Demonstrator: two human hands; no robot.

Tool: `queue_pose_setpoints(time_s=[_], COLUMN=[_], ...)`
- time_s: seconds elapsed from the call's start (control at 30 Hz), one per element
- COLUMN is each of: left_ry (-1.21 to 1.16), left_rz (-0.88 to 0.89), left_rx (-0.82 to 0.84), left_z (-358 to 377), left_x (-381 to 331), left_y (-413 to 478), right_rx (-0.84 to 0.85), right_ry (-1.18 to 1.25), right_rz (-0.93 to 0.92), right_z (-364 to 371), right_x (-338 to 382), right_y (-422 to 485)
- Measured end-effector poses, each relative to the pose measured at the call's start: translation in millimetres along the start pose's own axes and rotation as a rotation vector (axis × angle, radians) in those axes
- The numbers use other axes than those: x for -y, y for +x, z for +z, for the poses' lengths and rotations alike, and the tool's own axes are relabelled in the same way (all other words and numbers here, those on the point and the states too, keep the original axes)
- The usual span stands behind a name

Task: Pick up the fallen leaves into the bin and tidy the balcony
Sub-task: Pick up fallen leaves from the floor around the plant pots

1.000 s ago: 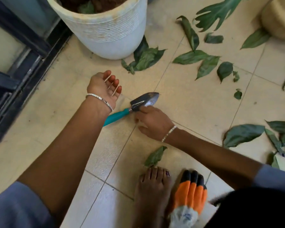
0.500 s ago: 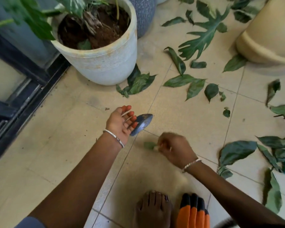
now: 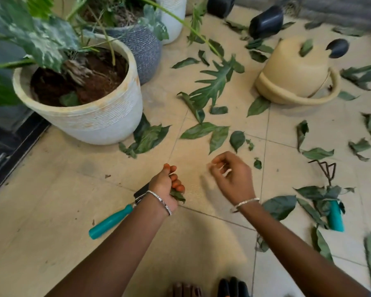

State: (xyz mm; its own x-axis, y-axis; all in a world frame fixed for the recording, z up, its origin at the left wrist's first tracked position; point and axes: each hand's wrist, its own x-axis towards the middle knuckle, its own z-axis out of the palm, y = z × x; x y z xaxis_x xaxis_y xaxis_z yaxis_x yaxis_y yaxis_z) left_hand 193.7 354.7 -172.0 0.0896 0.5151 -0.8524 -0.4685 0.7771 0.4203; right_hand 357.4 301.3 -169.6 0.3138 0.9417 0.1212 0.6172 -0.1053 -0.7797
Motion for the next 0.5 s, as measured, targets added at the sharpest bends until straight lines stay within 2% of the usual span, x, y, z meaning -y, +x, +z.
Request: queue_pose_setpoints(time_s=[0.1,0.2,0.3,0.4,0.5], left_ry=[0.068,0.116,0.106,0.093,0.087], left_rz=[0.005,0.008,0.009,0.005,-0.014], left_rx=[0.076,0.148,0.184,0.217,0.227], left_z=[13,32,40,36,27], left_x=[-7,-16,-20,-15,-6], left_y=[2,-1,0,2,4], right_rx=[-0.049,0.088,0.215,0.161,0.06], right_ry=[-0.287,-0.459,-0.588,-0.725,-0.704], right_rz=[0.117,0.139,0.084,0.066,0.114], right_z=[-19,-29,-20,-8,-9], right_x=[-59,-94,-108,-121,-126], right_y=[41,81,102,100,86])
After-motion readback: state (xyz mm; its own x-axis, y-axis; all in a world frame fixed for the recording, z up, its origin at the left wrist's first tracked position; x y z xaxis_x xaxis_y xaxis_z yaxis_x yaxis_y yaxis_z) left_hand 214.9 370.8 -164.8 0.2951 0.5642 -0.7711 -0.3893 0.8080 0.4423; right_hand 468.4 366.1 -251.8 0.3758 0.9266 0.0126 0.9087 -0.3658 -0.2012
